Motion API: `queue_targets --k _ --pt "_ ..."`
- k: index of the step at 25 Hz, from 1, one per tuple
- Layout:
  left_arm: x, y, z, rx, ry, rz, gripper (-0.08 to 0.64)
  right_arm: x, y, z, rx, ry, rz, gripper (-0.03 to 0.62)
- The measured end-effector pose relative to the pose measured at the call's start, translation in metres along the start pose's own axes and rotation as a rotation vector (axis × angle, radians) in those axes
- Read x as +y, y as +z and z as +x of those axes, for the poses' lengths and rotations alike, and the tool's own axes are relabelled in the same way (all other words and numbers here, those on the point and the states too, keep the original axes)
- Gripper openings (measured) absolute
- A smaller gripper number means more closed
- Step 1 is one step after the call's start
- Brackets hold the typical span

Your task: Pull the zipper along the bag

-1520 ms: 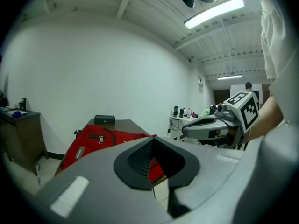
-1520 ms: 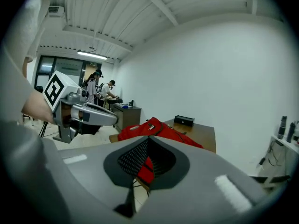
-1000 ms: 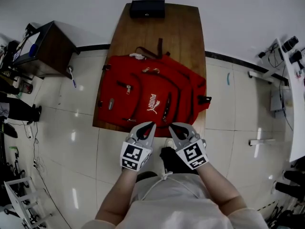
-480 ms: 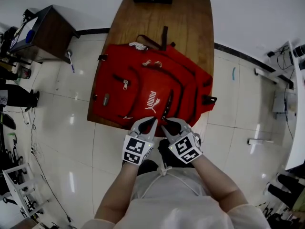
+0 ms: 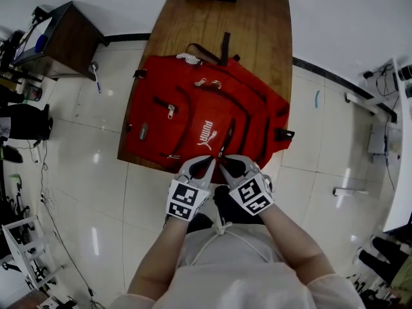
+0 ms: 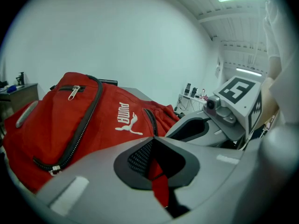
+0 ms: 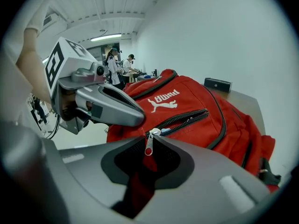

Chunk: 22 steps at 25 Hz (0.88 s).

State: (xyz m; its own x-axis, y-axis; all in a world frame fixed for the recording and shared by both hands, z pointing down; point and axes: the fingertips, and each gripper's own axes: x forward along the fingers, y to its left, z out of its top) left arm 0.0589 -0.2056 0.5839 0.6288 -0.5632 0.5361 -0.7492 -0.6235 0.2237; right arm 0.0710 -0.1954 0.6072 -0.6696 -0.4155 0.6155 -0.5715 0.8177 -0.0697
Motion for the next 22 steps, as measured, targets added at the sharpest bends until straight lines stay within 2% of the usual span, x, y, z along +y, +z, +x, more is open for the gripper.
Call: queue_targets --k 5,7,9,13,18,22 --pt "-0.014 -0.001 0.008 0.006 -0.041 -0.025 0.006 -0.002 0.001 -0.002 0.042 0.040 0.027 0.041" --pt "-0.016 -0.006 0.012 0.011 -0.043 -0.038 0.006 -0.005 0.000 -0.004 0.057 0.041 0.050 0.005" --pt "-0.017 -0.008 0.014 0.021 -0.039 -0.036 0.006 -0.009 0.000 -0.008 0.066 0.052 0.068 0.005" --pt "-0.018 -0.010 0.019 0.040 -0.032 -0.042 0.006 -0.012 0.000 -0.011 0.101 0.081 0.022 0.009" --pt "-0.014 -0.020 0.022 0.108 -0.002 -0.061 0.006 -0.019 0.002 -0.012 0.146 0.066 -0.050 0.008" --pt "-0.011 -0.019 0.026 0.121 0.021 -0.109 0.006 -0.028 0.004 -0.013 0.164 0.056 -0.083 0.008"
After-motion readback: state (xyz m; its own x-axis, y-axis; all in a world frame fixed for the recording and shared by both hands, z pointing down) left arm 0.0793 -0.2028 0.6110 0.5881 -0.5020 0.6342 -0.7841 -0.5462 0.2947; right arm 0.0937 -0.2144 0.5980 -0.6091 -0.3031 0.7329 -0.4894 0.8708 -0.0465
